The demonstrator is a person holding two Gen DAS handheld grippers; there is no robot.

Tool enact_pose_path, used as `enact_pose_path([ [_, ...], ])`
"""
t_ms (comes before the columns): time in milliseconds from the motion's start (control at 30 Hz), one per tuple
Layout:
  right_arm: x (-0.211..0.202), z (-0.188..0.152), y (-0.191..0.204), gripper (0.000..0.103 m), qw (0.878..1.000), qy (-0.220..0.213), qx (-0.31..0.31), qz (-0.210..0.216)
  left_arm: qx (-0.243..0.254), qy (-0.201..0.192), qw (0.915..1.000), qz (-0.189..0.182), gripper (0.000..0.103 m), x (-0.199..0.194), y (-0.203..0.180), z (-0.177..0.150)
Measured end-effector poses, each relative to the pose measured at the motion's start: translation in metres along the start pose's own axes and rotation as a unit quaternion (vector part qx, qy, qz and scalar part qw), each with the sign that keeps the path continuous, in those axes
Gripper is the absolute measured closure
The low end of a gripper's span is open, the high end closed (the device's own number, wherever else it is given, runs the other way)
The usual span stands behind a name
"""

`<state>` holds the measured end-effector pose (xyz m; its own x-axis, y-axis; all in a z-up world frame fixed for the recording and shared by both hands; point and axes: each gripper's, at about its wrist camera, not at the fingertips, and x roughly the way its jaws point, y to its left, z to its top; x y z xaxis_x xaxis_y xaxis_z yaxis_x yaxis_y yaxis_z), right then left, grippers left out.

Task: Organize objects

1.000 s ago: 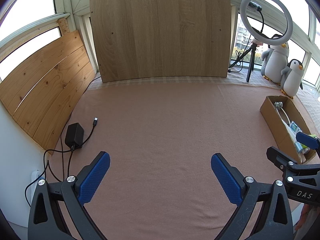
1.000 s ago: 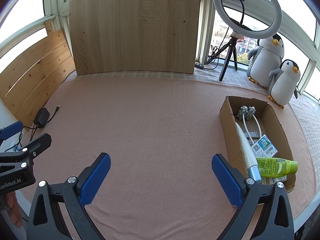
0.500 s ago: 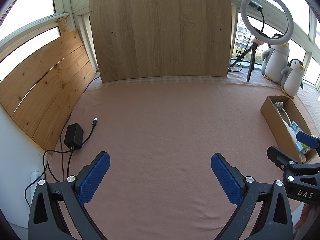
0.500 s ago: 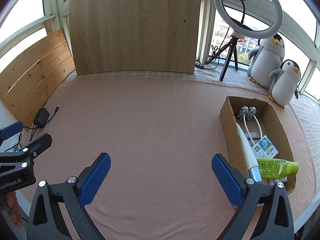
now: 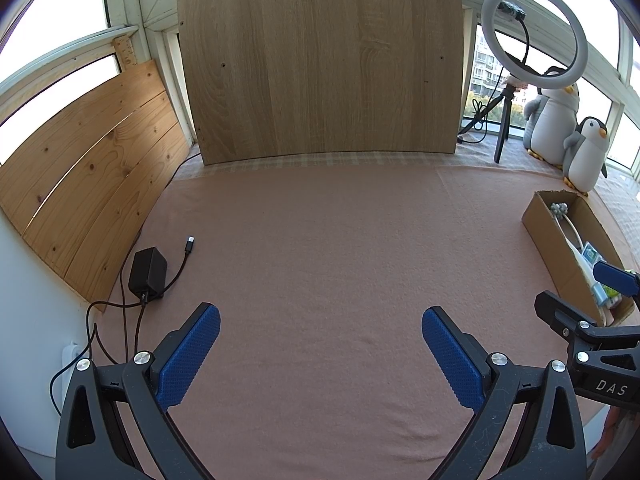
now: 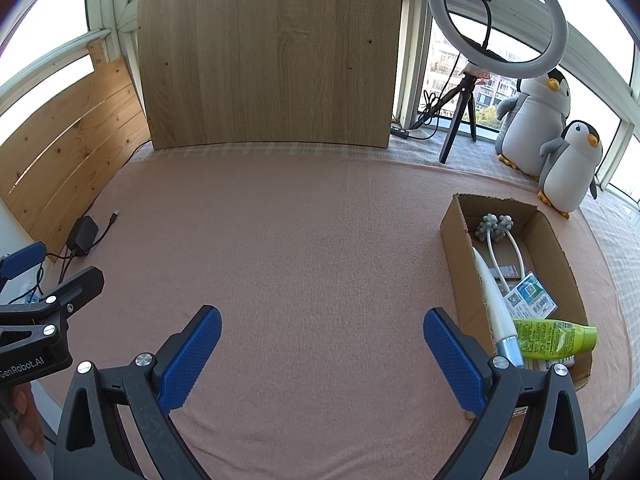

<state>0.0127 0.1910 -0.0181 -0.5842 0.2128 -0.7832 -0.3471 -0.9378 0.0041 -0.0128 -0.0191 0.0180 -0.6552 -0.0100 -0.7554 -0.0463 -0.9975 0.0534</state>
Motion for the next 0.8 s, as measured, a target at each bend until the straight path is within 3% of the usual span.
enact_pose_path([
  [800,0.006,0.005,0.001,0.003,1.0,0.004,0.002,-0.002,0.0,0.01,0.9999,-0.006,0.001,0.011,0.001,0.006],
])
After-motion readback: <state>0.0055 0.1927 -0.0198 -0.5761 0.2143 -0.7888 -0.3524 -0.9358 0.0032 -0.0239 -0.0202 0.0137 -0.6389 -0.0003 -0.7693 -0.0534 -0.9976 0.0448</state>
